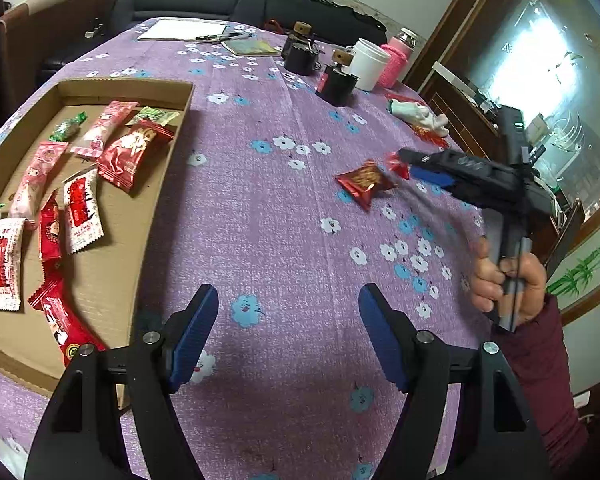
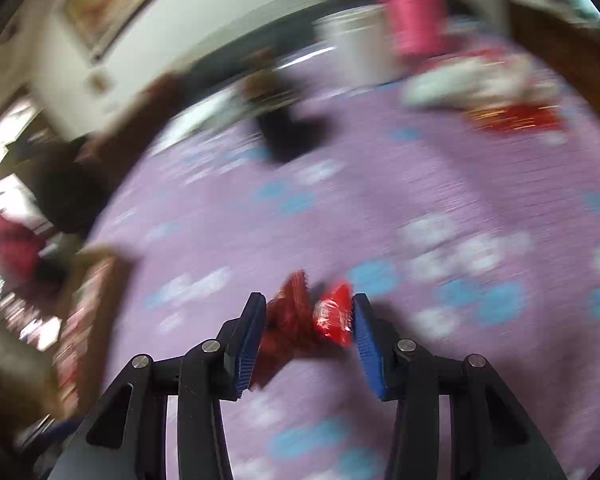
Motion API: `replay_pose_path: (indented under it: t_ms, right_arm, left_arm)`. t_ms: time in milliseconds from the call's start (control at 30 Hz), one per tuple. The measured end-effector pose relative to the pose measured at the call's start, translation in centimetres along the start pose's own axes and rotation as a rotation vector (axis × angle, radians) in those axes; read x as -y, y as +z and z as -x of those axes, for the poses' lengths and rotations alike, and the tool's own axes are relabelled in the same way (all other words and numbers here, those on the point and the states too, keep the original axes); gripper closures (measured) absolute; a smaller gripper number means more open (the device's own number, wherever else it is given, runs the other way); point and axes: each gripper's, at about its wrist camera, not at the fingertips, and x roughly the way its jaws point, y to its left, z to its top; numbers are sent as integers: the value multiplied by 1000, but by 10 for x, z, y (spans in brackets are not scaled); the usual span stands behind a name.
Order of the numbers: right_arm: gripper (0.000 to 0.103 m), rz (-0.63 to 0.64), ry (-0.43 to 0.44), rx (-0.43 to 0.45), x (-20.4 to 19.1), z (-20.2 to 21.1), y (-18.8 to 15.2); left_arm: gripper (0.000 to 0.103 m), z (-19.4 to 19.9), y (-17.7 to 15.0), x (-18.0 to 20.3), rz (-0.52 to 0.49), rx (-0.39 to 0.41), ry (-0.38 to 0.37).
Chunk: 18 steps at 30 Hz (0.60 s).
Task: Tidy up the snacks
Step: 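Move both open tools back toward the last red foil candies, then grasp the small red candy with right tool while left tool grasps red foil packet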
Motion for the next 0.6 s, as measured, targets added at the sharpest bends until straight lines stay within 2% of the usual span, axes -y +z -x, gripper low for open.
replay_pose_path:
  t_ms: [67,167,300,600]
  right_arm:
    - [56,-53,-6,60,8,18,-2]
    - [53,-117,-94,101,25,30,-2]
    - [53,-124,-97,78,24,22,-5]
    - [53,-45,-185,49,-24,-22,-4]
  left_arm:
    - [31,-1,0,1,-2,-3,-4]
    - [31,-5,-1,3,-5,-9,-10]
    - [31,-10,-3,9,-17,-25,-14]
    - [31,-6,3,15,-52,-2,24]
